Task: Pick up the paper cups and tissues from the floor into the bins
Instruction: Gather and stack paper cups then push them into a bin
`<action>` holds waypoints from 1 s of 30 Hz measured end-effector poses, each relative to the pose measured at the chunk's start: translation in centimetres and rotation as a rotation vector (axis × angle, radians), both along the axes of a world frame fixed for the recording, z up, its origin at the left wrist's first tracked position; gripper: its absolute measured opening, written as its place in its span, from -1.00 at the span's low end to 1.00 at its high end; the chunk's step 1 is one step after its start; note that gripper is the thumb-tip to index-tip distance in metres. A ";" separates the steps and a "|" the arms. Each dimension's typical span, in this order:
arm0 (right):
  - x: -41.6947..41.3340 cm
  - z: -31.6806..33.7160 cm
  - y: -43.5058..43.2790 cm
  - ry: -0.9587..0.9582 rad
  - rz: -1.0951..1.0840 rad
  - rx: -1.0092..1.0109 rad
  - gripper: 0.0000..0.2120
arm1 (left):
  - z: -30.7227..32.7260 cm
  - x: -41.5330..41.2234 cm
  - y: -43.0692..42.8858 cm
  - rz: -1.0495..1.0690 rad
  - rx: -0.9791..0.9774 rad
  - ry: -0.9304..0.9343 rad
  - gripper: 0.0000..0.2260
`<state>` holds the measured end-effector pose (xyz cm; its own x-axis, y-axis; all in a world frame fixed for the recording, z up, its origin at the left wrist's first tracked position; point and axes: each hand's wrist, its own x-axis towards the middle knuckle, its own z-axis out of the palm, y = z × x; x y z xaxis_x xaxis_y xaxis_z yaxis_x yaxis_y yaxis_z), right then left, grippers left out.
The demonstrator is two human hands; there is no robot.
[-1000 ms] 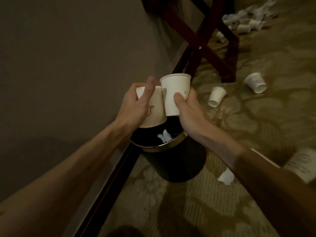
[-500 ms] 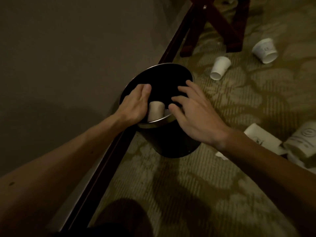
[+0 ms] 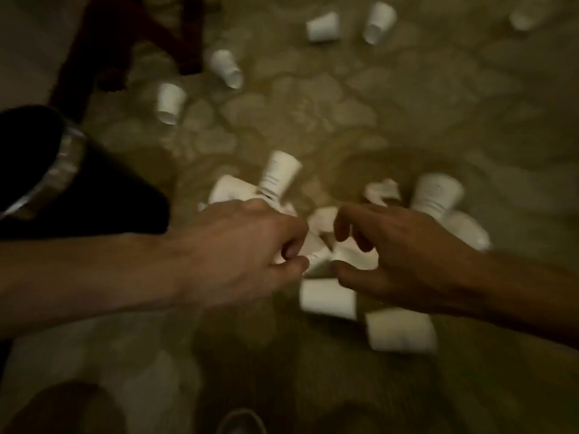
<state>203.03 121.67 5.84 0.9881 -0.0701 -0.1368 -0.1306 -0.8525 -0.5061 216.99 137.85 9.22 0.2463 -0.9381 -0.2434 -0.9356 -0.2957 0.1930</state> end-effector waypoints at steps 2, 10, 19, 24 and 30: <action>-6.8 -0.2 -2.3 0.096 -0.113 -0.014 -0.62 | -0.6 -4.4 -4.1 -0.146 -0.065 -0.006 -0.77; -32.5 -4.6 -6.6 0.401 -0.565 0.032 -0.65 | -12.8 -26.8 -14.0 -0.229 0.152 0.518 -0.81; -44.9 -10.4 -3.4 0.557 -0.701 -0.050 -0.26 | -20.4 -40.1 -14.7 0.021 0.363 0.962 -0.60; -47.1 -12.2 -3.4 0.548 -0.597 0.010 -0.28 | -21.2 -42.7 -15.2 0.022 0.421 1.049 -0.59; -48.0 -12.8 -4.7 0.459 -0.602 0.088 -0.40 | -21.6 -43.5 -15.4 0.197 0.348 1.059 -0.79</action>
